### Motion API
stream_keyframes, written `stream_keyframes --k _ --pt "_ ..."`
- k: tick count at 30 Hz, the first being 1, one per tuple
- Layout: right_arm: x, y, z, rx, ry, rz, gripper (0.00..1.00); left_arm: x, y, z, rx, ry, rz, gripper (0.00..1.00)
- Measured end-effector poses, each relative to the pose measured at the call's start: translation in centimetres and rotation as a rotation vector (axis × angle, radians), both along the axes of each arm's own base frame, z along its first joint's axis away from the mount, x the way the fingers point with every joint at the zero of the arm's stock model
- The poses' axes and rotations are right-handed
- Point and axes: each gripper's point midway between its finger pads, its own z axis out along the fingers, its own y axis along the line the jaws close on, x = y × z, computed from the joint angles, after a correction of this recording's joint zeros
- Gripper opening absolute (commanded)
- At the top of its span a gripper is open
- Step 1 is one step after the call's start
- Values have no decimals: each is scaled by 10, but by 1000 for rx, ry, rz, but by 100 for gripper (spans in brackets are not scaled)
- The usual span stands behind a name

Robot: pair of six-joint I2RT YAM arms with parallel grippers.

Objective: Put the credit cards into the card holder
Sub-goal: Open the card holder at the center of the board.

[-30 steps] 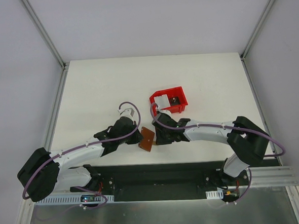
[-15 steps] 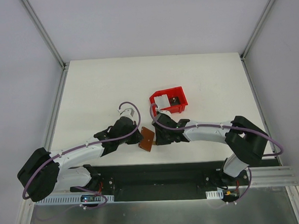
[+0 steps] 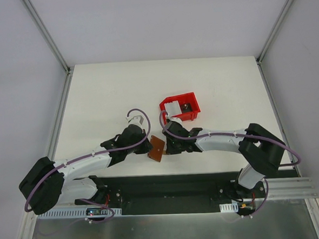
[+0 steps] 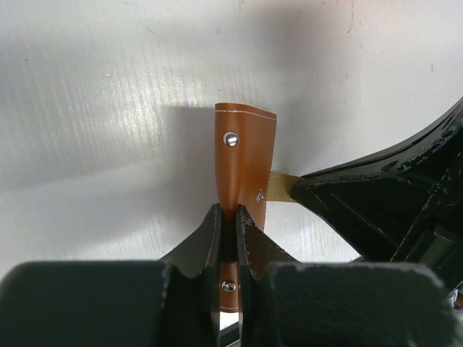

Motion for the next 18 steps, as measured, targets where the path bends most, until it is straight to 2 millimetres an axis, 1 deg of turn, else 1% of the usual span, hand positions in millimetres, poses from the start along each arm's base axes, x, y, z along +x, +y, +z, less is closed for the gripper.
stream_keyframes --k 1,2,3,4,6,7,8,11,14,16,18 --pt "0 -1 0 0 0 -1 1 0 0 0 1 0 0 13" --pt "0 -1 -1 -1 0 -2 1 0 0 0 2 0 -2 21" --pt "0 -2 -1 -3 -1 -3 0 0 0 -1 4 -1 -3 35" --pt "1 -2 -1 -2 -5 -3 0 0 0 -1 7 -5 -8 46" --pt "1 -7 2 3 -15 -5 0 0 1 -1 13 -8 -13 57" --pt "1 -9 6 10 -22 -7 1 0 1 -1 14 -8 -13 65" --pt "1 -12 11 19 -30 -8 1 0 1 -1 15 -9 -13 69" --pt "6 -15 32 61 -63 -13 0 1 3 -1 19 -16 -6 77" --pt "11 -16 53 113 -98 -15 1 3 3 3 14 -30 -5 79" --pt "11 -15 61 135 -109 -9 1 4 1 7 7 -44 -12 80" --pt "10 -15 63 142 -107 1 0 6 -3 12 -7 -57 -23 80"
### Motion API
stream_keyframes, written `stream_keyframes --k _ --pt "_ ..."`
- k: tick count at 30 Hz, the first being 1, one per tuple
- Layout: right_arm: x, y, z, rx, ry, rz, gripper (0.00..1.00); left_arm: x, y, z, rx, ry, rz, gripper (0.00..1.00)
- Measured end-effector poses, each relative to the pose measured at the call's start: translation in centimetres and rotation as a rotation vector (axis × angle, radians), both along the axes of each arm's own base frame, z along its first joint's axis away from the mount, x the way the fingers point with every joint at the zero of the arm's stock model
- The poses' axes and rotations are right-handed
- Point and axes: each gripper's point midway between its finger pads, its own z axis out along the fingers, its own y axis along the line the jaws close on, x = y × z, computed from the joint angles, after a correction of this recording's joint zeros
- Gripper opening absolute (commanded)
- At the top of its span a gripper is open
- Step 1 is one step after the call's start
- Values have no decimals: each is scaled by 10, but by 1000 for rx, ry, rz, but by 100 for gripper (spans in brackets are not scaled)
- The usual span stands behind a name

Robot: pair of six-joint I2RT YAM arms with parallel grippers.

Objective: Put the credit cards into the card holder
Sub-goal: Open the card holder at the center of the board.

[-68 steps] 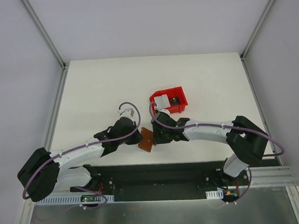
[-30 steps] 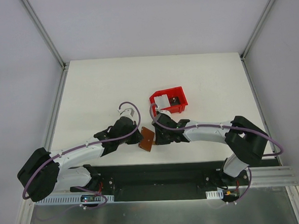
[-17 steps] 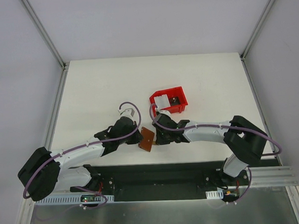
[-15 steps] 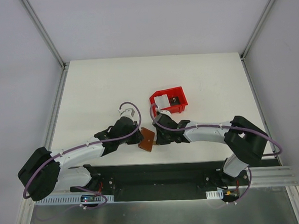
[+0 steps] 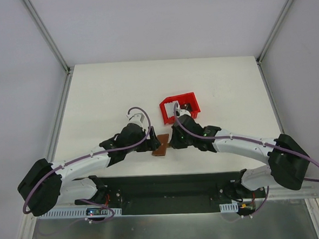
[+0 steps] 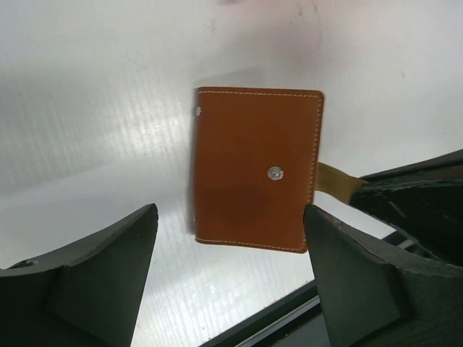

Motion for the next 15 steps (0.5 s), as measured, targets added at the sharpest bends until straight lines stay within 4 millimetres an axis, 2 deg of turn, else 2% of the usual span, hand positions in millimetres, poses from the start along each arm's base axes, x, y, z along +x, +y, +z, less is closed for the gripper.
stream_keyframes --k 9,15 --pt "-4 3 5 25 8 22 1 1 -26 19 -90 -33 -104 79" --pt "-5 3 16 49 -5 28 0 -2 -42 21 -108 -23 -189 71"
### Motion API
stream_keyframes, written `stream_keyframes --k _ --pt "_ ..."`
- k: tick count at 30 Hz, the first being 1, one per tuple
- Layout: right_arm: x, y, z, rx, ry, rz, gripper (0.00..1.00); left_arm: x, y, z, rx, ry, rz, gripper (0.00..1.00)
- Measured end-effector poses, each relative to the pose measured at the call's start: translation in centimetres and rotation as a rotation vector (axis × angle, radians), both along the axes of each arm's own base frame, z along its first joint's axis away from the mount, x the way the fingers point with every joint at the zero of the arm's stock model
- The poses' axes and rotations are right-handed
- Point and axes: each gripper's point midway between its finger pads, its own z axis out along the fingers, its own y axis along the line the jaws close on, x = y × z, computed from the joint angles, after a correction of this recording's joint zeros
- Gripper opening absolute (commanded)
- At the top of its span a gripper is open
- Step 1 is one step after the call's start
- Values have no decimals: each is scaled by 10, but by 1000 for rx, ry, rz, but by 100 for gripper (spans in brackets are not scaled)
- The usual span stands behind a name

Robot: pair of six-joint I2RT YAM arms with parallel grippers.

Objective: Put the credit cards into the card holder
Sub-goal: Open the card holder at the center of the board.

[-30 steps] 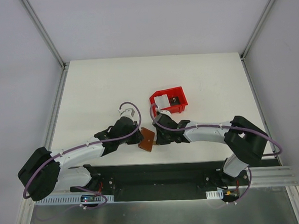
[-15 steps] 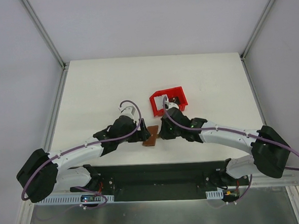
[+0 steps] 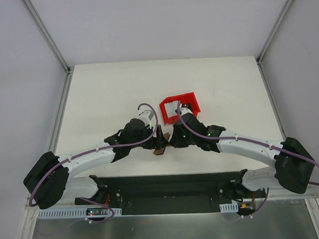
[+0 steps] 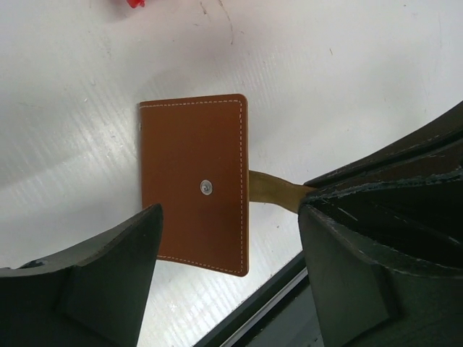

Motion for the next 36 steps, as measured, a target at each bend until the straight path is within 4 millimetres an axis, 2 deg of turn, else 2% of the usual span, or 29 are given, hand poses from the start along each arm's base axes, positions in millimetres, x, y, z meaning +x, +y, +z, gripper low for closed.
stream_keyframes --k 8,13,16,27,31,36 --pt "1 -2 2 4 -4 -4 1 0 0 -3 29 -6 -27 55" --pt "2 -2 7 14 -12 -4 1 1 5 -6 66 -18 -29 50" --pt "2 -2 9 20 -15 -5 1 2 6 -5 82 -26 -35 49" --pt "2 -2 9 20 -16 -4 1 12 1 6 100 -73 -55 29" --pt "2 -2 9 20 -16 -4 1 15 -2 4 118 -73 -67 24" --pt "2 -2 9 20 -16 -4 1 16 -2 0 140 -74 -81 25"
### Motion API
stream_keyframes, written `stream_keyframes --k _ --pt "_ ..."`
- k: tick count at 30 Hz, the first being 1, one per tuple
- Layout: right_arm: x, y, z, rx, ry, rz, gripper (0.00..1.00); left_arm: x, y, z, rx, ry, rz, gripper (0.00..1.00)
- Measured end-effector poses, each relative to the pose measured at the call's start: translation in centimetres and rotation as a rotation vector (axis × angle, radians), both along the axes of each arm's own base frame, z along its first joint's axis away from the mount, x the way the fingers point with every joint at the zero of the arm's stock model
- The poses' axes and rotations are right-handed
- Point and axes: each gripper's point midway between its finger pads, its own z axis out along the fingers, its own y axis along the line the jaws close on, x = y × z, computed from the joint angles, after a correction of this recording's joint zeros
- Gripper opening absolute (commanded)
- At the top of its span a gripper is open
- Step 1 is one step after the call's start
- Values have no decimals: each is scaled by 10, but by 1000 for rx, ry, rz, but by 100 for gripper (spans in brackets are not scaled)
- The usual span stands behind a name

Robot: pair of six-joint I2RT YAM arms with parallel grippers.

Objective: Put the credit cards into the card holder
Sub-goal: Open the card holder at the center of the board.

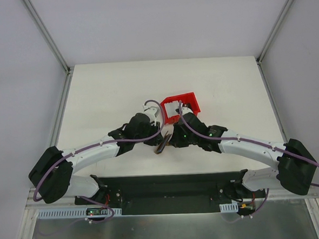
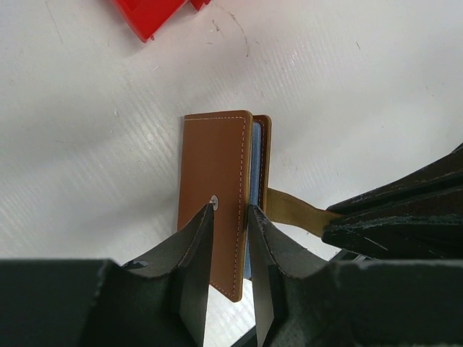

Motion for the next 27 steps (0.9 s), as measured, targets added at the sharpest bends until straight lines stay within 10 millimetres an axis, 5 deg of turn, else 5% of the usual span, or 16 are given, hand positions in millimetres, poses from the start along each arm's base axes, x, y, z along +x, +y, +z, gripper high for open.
stream_keyframes --k 10,18,27 --pt "0 0 0 0 0 0 2 -2 3 -4 29 3 -15 26" --pt "0 0 0 0 0 -1 2 -3 5 -6 40 11 -15 0" --pt "3 -4 -1 -5 3 -6 2 4 9 -5 49 3 47 0"
